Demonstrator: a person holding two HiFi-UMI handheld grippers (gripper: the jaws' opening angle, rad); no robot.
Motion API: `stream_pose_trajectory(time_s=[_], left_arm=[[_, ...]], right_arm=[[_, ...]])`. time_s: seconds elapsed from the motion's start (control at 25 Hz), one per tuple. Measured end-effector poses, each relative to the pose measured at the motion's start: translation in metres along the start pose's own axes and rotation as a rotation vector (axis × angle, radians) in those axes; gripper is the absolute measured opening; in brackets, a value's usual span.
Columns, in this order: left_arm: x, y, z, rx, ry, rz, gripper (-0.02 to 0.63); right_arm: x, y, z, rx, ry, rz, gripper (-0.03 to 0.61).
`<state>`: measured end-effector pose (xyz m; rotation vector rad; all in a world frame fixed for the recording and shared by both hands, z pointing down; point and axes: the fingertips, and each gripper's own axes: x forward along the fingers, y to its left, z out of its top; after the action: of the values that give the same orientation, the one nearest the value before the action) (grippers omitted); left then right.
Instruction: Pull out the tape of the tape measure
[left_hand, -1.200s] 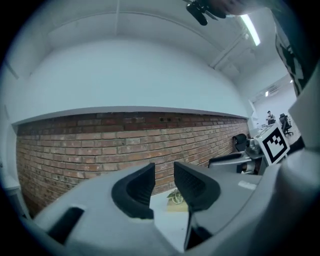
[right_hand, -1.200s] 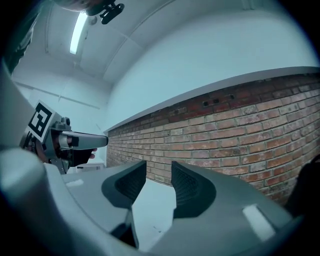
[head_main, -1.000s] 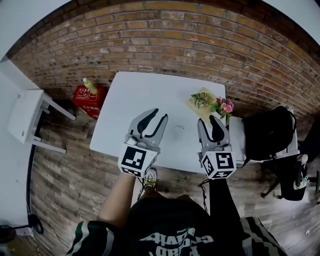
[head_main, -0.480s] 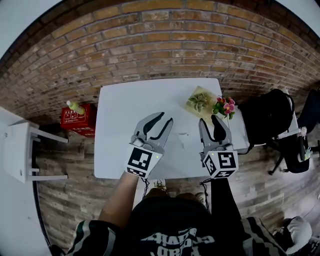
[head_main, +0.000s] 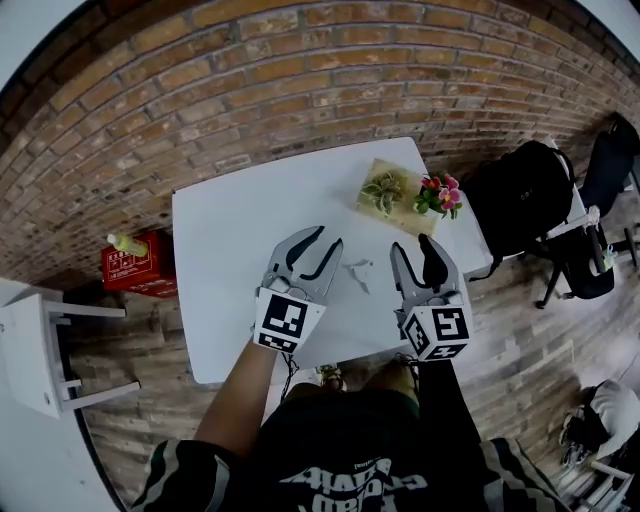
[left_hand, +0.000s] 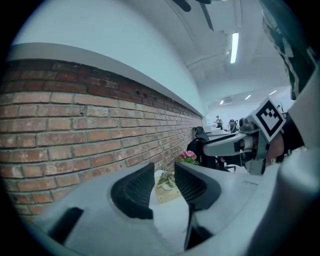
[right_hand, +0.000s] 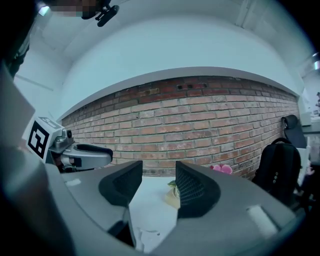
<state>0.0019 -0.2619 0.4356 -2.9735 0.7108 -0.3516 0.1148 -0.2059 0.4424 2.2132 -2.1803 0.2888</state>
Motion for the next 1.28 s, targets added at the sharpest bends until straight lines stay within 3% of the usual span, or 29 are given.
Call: stream_pose_trajectory(time_s=[0.4,0.88,1.28], left_arm=[[0.011,-0.006,-0.046,-0.023,0.071,-0.031,0.172],[0.013,-0.019,-0.098,-0.111,0.158,-0.059,0.167],[0.007,-0.036,-0.114,-0.156,0.185,-0.08,0.167]], right_arm=[[0.013,0.007,-0.045,-0.032,0.141,0.036,0.219],[0.031,0.022,-0.157,-0.061,0.431,0.121,0.262],[0.02,0.026,-0.231,-0.059,0.623,0.143,0.264]])
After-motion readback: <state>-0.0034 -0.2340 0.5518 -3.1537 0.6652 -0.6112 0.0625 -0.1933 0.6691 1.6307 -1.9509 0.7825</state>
